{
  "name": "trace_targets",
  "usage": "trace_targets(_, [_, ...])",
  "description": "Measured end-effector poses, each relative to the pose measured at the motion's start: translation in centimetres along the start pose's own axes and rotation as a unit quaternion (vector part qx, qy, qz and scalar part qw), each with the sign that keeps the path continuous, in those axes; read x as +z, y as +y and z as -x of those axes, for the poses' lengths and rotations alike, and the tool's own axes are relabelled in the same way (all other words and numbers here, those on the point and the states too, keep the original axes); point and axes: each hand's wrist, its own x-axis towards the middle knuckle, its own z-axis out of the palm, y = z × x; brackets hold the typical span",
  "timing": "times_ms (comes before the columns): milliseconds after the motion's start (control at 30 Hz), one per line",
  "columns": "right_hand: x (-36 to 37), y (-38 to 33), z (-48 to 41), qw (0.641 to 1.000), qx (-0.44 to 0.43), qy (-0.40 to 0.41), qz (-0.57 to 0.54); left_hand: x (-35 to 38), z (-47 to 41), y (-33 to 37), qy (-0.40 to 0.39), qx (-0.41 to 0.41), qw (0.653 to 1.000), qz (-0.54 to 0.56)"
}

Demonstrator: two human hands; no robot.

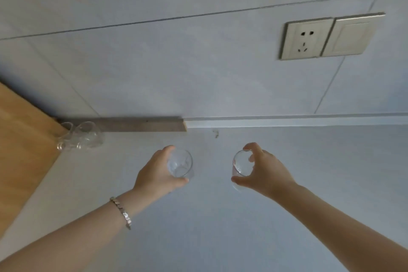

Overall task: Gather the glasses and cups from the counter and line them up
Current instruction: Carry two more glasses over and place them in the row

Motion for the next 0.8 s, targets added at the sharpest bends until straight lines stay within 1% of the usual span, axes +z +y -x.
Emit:
trace_targets(67, [2.9,-4.2,-1.1,1.0,-0.006,-0.009,0.005,-2.9,-0.7,-4.9,0.011,-0.026,1.0,-0.003])
trace_targets(167, [6.9,-9.9,-2.8,1.0,-0.002,-0.011,0.008,-6.4,-2.4,-11.7,0.022,-0.043,0.999,-0.007])
trace_targets(333, [12.5,-17.5,-5.3,1.0,0.014,-0.014,0.007,-10.6,-7.1,-19.5,0.037,-0.017,0.999,-0.003])
trace_targets(467, [15.7,-20.9,-7.1,0.999,0.028,-0.01,0.012,-11.9,-11.9,-22.2,0.036,-0.002,0.999,0.005])
trace_targets(600, [17.7,-22.5,-8.8,0.999,0.046,0.01,0.011,-12.1,-16.2,-23.2,0.022,0.005,1.0,0.011])
trace_targets(800, [19.5,-24.0,-12.6,0.996,0.07,0.041,0.019,-10.8,-19.3,-24.6,0.001,0.013,1.0,0.021])
